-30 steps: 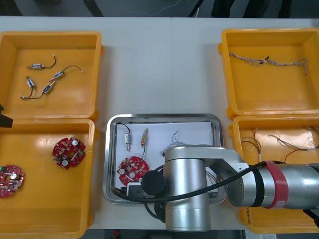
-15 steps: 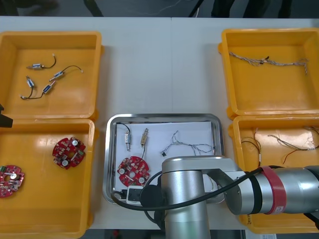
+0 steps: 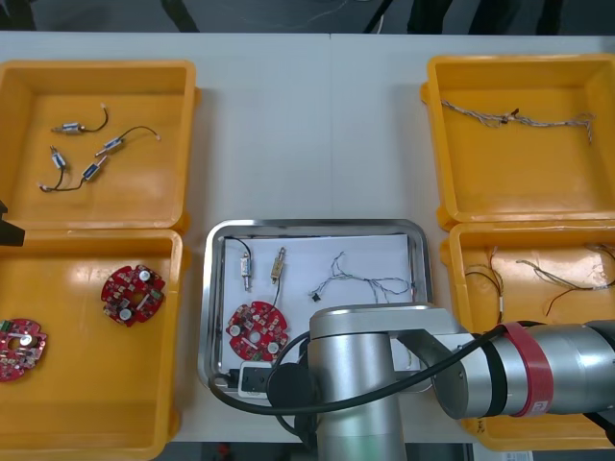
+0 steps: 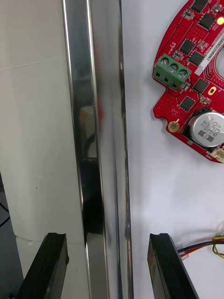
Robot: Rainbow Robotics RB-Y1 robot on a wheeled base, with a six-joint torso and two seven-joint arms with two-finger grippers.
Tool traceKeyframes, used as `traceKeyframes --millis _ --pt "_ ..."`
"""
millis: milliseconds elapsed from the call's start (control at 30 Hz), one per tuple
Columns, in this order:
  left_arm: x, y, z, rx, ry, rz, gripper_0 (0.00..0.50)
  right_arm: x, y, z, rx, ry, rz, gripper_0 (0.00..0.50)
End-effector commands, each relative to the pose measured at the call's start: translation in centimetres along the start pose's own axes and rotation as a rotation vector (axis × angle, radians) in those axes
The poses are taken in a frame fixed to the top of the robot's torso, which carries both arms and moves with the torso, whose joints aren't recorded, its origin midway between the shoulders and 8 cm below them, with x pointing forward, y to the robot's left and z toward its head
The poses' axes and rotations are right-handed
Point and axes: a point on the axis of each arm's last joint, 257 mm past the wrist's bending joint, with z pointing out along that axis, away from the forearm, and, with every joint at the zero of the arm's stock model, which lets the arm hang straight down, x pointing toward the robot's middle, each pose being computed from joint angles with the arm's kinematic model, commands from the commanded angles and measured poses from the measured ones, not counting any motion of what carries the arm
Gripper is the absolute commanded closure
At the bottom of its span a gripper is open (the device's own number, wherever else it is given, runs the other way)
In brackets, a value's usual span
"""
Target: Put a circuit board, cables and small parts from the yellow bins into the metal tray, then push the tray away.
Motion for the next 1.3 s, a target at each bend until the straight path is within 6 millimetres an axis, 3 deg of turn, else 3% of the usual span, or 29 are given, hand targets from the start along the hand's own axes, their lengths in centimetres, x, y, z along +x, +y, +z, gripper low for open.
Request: traceKeyframes --millis 33,700,767,800,833,867,933,1067,1300 --pt "-0.3 1.38 -1.47 -0.05 -0.018 0.068 0.0 -2.19 0.48 -1.5 0.015 -0.051 -0.022 0.0" --pt "-0.3 1.38 -1.47 -0.05 -0.018 0.068 0.0 -1.89 0.42 -1.34 0.018 -0.044 -0.023 0.0" --pt "-0.3 1.38 -1.47 -0.05 -0.018 0.068 0.0 -1.87 0.43 -1.32 0.019 -0.043 -0.024 0.046" --pt "-0.3 1.38 -1.47 -0.05 -0.018 0.068 0.0 -1.91 0.43 -1.32 0.019 -0.045 -0.024 0.109" --pt "-0.3 1.38 -1.47 -0.05 -0.018 0.068 0.0 -1.81 0.47 -1.31 0.019 -0.043 -0.025 0.192" --pt "-0.3 1.38 -1.47 -0.05 -0.018 0.068 0.0 -1.84 0.47 -1.32 0.019 -0.044 -0.025 0.244" --pt "-0.3 1.38 -1.47 -0.05 -0.018 0.068 0.0 -1.81 0.5 -1.27 0.021 -0.043 -0.024 0.437" --pt "-0.3 1.38 -1.47 -0.05 -0.018 0.068 0.0 -1.72 0.53 -1.21 0.023 -0.04 -0.026 0.497" --pt "-0.3 1.38 -1.47 -0.05 -0.018 0.068 0.0 -1.85 0.28 -1.21 0.033 -0.044 -0.024 0.5"
